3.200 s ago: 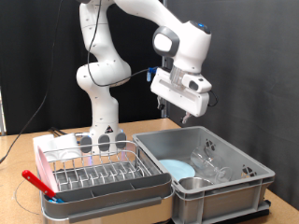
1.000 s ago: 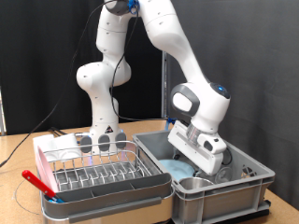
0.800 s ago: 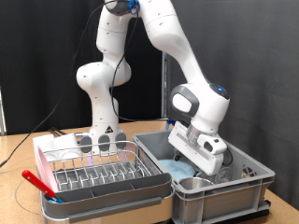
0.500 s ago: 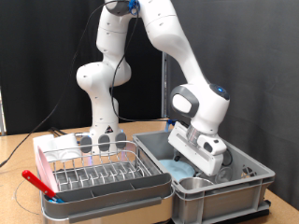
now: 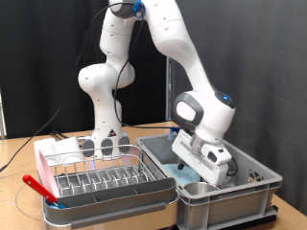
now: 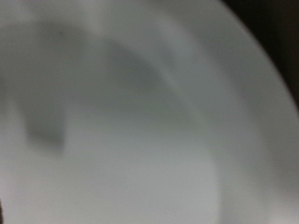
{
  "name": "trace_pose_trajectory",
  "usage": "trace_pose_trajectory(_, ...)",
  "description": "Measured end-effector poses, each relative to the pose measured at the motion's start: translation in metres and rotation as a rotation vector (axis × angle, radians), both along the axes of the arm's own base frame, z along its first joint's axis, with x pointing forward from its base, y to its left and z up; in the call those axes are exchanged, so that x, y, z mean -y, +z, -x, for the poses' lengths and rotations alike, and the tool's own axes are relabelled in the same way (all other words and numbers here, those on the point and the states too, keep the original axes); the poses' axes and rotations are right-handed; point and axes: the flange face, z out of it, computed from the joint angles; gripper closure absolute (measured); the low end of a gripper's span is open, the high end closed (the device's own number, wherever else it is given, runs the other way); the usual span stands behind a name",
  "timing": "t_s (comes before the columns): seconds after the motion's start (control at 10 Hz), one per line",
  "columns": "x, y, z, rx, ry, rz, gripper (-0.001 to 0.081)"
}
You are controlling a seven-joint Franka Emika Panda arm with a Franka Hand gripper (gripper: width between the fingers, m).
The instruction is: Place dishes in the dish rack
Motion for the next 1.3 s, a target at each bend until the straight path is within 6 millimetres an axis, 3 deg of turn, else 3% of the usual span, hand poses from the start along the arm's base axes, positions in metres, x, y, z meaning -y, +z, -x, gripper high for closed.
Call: trace_pose_trajectory(1.3, 0.020, -0.005, 0.013, -0.116, 0.002, 0.001, 0.0000)
